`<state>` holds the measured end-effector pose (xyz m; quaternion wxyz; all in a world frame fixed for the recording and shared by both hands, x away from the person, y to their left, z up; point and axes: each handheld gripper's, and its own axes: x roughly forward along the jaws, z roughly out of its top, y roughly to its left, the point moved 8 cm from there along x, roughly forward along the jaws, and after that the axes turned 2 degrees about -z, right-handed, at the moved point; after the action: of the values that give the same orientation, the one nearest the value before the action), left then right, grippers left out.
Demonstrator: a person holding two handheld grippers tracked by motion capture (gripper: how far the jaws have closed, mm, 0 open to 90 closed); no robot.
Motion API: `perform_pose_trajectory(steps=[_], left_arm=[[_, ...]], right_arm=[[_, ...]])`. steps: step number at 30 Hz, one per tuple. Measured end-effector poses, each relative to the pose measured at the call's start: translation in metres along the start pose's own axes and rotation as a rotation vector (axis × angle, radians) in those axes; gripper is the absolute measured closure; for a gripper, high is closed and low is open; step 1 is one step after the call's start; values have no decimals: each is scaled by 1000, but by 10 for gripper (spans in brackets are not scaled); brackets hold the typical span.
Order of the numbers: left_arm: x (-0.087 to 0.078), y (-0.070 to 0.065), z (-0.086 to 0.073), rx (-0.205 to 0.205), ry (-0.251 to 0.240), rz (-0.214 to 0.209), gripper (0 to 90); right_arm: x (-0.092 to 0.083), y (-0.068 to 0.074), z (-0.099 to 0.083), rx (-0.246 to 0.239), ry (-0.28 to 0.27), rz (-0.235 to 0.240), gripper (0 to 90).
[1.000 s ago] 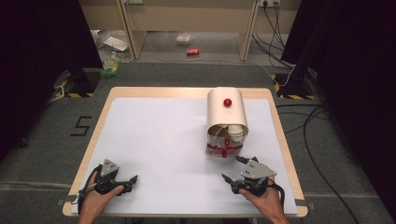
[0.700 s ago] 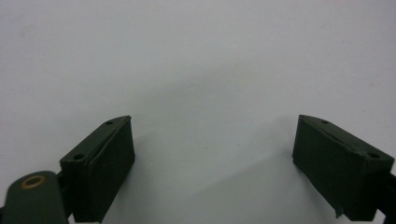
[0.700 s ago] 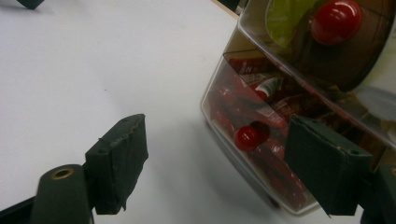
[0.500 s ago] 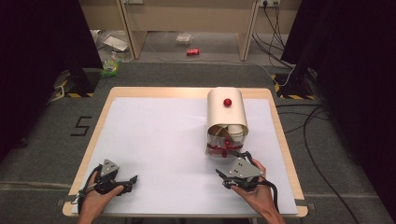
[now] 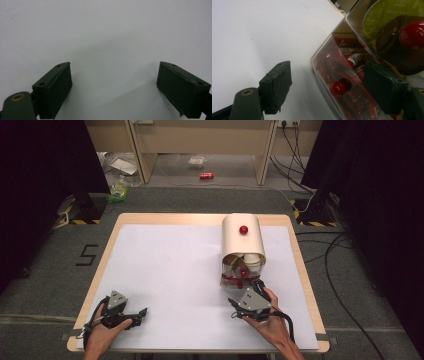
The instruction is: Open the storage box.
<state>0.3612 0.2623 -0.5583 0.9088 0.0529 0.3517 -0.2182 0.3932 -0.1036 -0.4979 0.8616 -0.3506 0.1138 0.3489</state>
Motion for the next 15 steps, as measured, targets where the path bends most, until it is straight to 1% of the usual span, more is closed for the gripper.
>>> perform_pose_trajectory(steps=[5, 7, 8, 12, 15], left_arm=[[0, 0, 0, 0, 0, 0, 121], [0, 0, 0, 0, 0, 0, 120], [0, 0, 0, 0, 0, 0, 121], [0, 0, 0, 0, 0, 0, 120], [0, 0, 0, 0, 0, 0, 120]], right_arm=[[6, 2, 0, -52, 7, -8, 238], [8, 2, -1, -58, 14, -7, 234], [8, 2, -1, -77, 13, -12, 240], [10, 3, -1, -71, 16, 1, 219], [9, 3, 0, -58, 15, 7, 233]])
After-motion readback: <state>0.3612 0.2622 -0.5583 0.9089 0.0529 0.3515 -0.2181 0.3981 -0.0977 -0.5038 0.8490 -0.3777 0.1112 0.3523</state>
